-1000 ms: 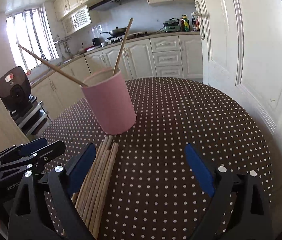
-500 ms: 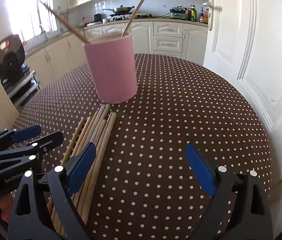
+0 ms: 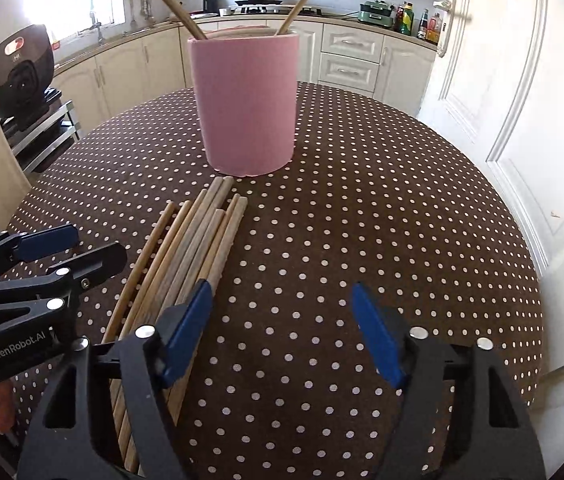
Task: Organize utensils
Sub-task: 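Lower the right gripper onto a wooden chopstick and close on it, then grasp another chopstick with the left gripper while the right gripper holds its chopstick, then lift both held chopsticks upright with both grippers toward the pink cup, then lower both chopsticks into the pink cup with both grippers, then open both grippers and withdraw them from the pink cup, then lower the right gripper onto a chopstick in the pile and close on it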
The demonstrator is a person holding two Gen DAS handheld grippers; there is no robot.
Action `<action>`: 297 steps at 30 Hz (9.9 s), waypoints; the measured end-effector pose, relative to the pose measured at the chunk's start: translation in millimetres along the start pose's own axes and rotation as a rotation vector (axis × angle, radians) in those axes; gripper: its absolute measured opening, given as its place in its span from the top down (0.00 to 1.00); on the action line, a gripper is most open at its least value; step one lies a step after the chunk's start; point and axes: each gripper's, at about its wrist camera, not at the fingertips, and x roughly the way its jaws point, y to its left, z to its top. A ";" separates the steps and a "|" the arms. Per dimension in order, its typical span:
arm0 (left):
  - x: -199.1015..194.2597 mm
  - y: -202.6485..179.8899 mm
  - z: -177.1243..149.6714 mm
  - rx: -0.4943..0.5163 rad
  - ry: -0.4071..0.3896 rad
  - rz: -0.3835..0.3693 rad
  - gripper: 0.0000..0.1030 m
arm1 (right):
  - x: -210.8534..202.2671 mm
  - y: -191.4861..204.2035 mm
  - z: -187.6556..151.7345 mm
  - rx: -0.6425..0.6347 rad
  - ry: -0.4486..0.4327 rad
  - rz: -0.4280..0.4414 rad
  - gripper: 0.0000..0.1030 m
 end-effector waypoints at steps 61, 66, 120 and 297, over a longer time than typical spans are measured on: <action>19.7 -19.7 21.9 0.100 0.040 0.043 0.74 | 9.1 -14.4 10.2 0.117 0.016 0.105 0.95; 26.4 -28.0 27.7 0.155 0.056 0.009 0.91 | 8.1 -16.5 10.8 0.134 0.010 0.112 0.95; -71.3 -1.3 43.0 0.009 -0.199 -0.042 0.94 | -77.4 -53.7 25.8 0.263 -0.398 0.176 0.95; -45.9 26.5 -1.4 0.016 -0.082 0.038 0.37 | -40.1 -29.8 -5.2 0.143 -0.182 0.070 0.26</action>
